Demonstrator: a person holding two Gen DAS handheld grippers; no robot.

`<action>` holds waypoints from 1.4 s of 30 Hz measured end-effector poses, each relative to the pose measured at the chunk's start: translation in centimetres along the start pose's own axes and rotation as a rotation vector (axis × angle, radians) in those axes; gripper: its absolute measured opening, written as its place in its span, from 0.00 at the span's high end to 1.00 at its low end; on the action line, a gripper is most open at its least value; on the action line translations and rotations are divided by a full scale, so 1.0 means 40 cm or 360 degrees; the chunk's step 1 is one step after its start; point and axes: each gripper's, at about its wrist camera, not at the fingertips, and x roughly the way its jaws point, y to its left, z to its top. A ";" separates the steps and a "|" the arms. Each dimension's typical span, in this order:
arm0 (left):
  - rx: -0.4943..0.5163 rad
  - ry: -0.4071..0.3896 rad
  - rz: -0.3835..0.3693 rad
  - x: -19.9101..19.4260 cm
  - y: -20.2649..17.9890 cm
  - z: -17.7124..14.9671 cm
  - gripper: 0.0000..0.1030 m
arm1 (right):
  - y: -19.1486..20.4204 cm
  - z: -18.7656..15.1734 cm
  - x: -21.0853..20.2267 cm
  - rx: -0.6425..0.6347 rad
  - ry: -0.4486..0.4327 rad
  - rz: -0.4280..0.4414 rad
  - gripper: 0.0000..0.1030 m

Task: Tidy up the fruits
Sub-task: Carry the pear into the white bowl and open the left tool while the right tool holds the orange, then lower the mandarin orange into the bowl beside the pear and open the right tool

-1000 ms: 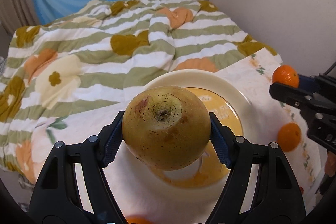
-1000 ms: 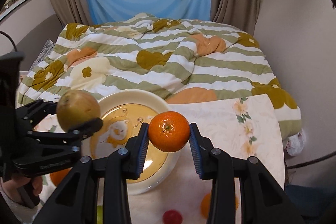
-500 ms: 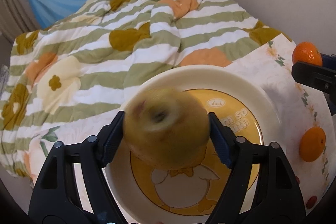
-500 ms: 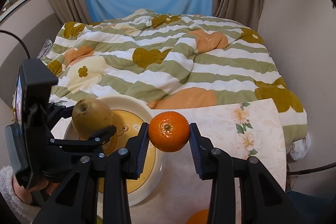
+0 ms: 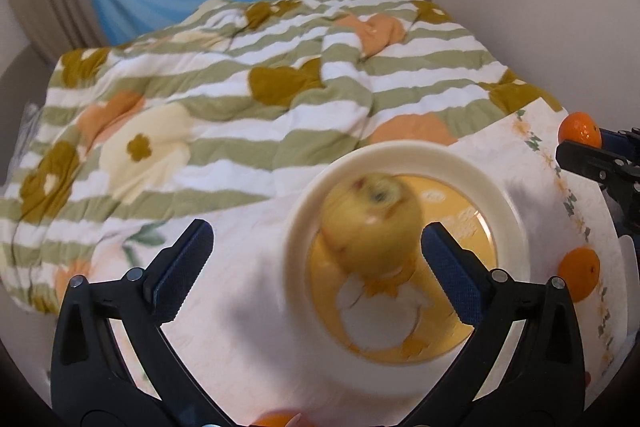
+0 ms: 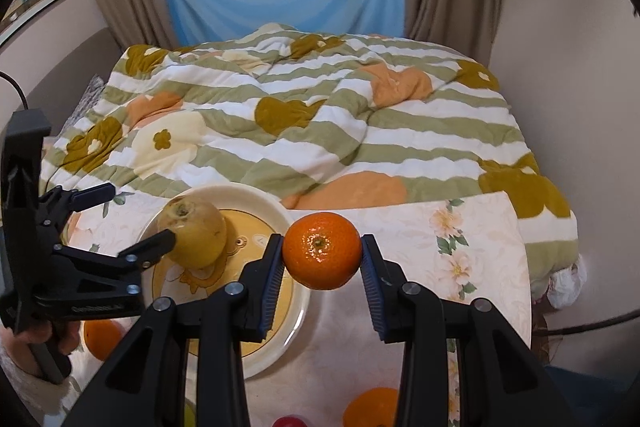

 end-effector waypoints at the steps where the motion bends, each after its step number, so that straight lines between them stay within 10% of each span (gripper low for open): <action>1: -0.0018 0.0006 0.0011 -0.009 0.013 -0.006 0.00 | 0.005 0.002 0.003 -0.0009 0.0003 0.0016 0.66; 25: -0.0376 0.0104 0.0196 -0.075 0.152 -0.147 0.00 | 0.112 -0.004 0.224 -0.0380 0.0210 0.0274 0.66; 30: -0.0388 0.0139 0.0212 -0.074 0.154 -0.165 0.00 | 0.108 0.000 0.218 -0.0419 0.0196 0.0302 0.38; 32: -0.0385 0.0145 0.0215 -0.078 0.153 -0.167 0.00 | 0.112 -0.003 0.209 -0.0440 0.0183 0.0278 0.01; 42: -0.0361 0.0089 0.0217 -0.137 0.151 -0.170 0.00 | 0.103 -0.009 0.137 -0.0425 0.0098 0.0252 0.00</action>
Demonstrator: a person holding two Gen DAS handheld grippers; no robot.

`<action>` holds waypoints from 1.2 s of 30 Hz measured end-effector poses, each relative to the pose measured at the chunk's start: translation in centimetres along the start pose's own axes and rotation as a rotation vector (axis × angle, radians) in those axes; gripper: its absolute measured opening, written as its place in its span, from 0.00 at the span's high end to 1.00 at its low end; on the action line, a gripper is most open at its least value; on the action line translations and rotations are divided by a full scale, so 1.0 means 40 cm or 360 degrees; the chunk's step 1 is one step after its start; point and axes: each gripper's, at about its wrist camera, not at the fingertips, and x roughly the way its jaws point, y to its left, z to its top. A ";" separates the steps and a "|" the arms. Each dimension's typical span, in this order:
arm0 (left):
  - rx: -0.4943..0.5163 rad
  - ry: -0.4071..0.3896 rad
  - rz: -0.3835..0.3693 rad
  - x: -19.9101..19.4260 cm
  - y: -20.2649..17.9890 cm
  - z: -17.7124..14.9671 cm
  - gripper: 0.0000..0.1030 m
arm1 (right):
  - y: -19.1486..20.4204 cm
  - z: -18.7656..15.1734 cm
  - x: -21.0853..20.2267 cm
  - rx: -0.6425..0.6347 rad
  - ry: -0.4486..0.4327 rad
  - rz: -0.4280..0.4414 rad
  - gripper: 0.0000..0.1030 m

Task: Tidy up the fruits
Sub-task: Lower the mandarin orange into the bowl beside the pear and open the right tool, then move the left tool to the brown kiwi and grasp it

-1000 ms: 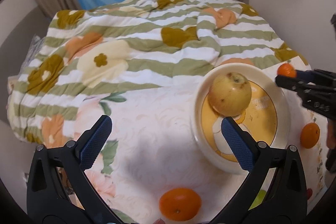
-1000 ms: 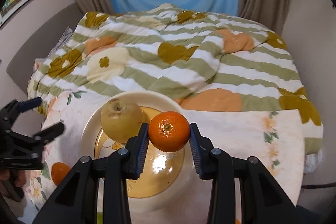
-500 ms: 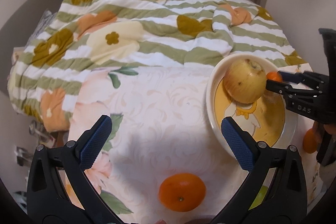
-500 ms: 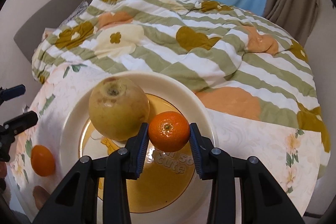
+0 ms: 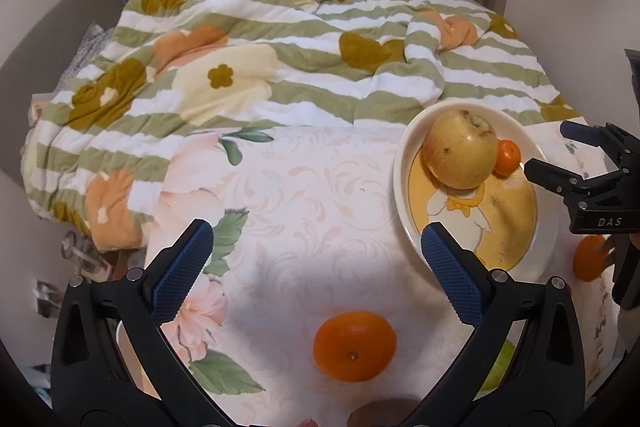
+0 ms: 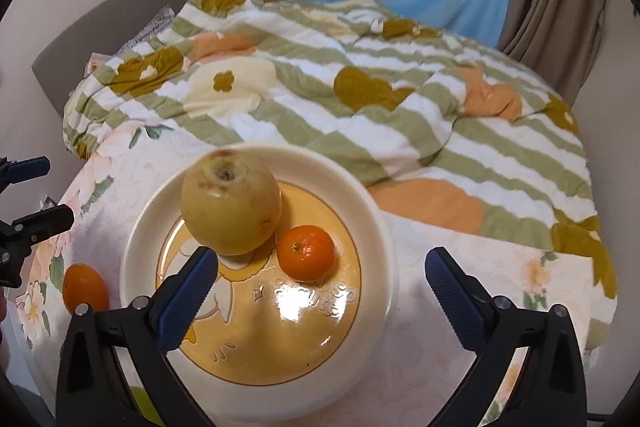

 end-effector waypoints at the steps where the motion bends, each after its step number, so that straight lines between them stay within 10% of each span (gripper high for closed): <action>1: 0.0000 -0.0008 -0.0005 -0.011 0.000 0.000 0.00 | 0.003 0.001 -0.016 0.0003 -0.0004 0.0007 0.00; 16: 0.0038 -0.0219 -0.0033 -0.257 0.040 -0.048 0.00 | 0.109 -0.052 -0.306 0.0131 -0.0119 -0.0153 0.00; 36: 0.0125 -0.0304 -0.0175 -0.420 0.077 -0.291 0.00 | 0.264 -0.342 -0.525 0.0517 -0.0215 -0.0385 0.00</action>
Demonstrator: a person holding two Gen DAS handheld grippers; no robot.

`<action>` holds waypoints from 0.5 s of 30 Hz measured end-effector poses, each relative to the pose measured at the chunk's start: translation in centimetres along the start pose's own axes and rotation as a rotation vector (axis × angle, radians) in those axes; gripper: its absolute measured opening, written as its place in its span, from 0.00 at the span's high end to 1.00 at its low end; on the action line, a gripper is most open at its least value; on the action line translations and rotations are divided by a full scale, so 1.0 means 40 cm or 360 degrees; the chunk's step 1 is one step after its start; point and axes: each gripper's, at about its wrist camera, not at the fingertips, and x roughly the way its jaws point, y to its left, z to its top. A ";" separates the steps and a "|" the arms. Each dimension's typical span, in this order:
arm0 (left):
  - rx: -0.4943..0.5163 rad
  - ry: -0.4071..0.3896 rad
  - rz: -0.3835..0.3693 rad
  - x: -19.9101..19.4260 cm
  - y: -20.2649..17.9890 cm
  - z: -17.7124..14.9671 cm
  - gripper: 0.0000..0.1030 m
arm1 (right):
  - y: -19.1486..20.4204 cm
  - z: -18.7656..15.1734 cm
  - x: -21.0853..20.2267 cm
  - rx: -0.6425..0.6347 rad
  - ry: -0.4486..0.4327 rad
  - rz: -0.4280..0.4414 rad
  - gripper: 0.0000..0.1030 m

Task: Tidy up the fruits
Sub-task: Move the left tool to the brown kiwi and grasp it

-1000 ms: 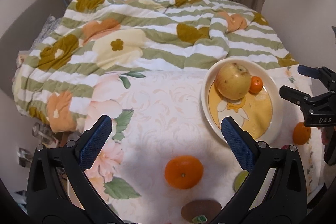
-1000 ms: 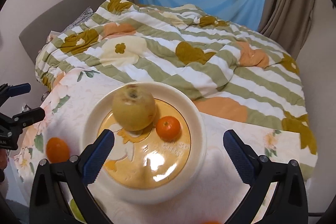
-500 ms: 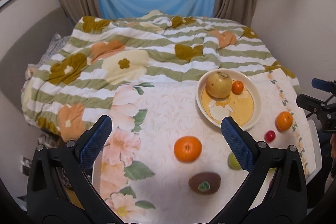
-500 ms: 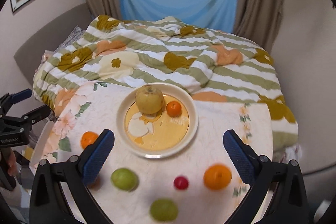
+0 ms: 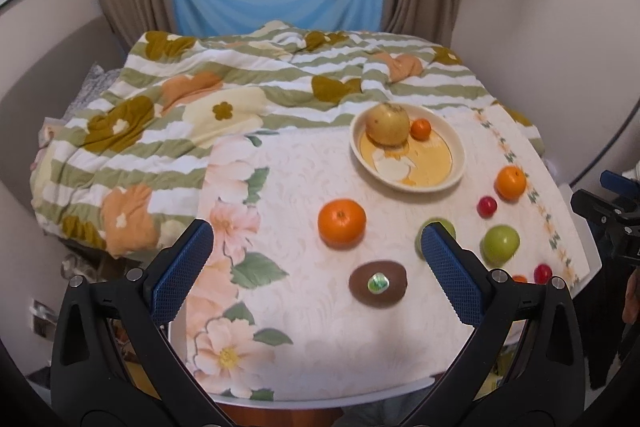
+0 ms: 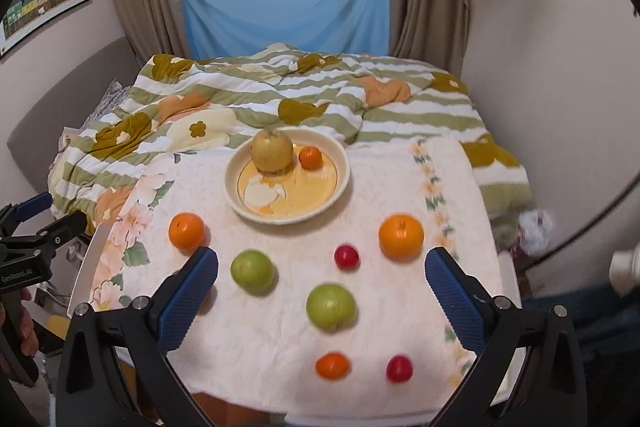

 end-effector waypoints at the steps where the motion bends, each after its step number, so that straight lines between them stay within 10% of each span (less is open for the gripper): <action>1: 0.0010 0.0014 -0.0011 0.007 -0.004 -0.010 0.00 | -0.002 -0.015 0.001 0.0009 0.0004 -0.0004 0.00; 15: 0.0140 0.0317 -0.0158 0.232 -0.093 -0.135 0.00 | -0.030 -0.221 0.120 0.0077 0.0164 -0.0006 0.00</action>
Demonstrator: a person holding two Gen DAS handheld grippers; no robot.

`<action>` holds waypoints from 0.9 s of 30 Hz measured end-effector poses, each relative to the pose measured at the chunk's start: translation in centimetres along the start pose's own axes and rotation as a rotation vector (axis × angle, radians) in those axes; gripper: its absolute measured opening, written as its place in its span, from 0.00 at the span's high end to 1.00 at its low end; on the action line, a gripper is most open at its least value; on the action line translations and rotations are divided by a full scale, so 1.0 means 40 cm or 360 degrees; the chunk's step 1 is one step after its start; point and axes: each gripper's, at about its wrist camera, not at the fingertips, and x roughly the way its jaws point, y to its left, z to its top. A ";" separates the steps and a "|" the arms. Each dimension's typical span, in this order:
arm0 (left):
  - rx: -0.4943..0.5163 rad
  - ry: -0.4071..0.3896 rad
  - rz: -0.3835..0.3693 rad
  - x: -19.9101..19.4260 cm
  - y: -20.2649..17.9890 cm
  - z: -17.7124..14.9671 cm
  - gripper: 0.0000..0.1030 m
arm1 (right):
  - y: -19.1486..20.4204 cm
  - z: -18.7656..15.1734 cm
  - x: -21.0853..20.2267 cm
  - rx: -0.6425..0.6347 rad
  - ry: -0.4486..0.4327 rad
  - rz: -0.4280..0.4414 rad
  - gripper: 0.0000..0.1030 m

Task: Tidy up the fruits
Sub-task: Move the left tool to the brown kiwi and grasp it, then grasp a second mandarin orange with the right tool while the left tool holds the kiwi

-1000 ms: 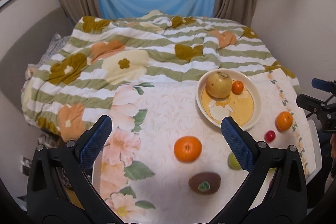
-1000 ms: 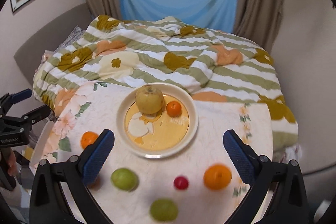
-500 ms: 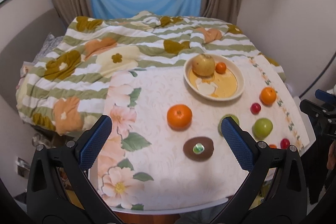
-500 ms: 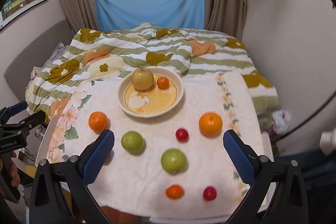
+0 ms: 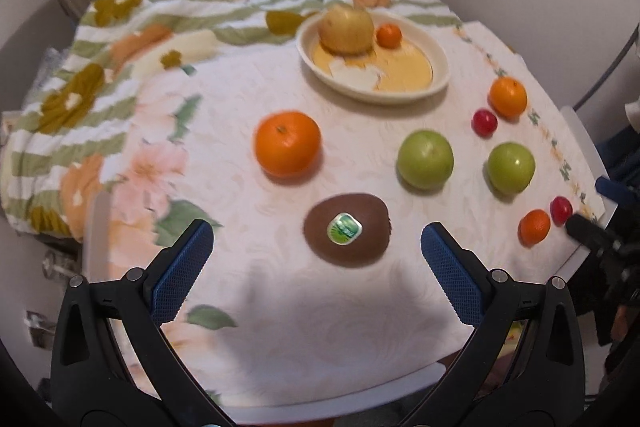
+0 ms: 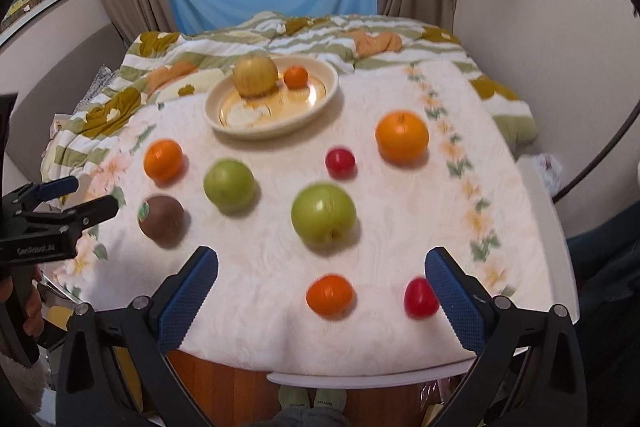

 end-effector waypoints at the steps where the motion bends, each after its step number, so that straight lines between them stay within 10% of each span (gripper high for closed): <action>1: -0.0004 0.0024 -0.0010 0.018 0.000 -0.001 0.00 | -0.001 -0.009 0.010 0.0003 0.0018 0.0003 0.00; 27: 0.0061 0.0206 -0.0079 0.169 -0.034 -0.021 0.30 | -0.006 -0.089 0.129 0.0028 0.0225 0.0017 0.32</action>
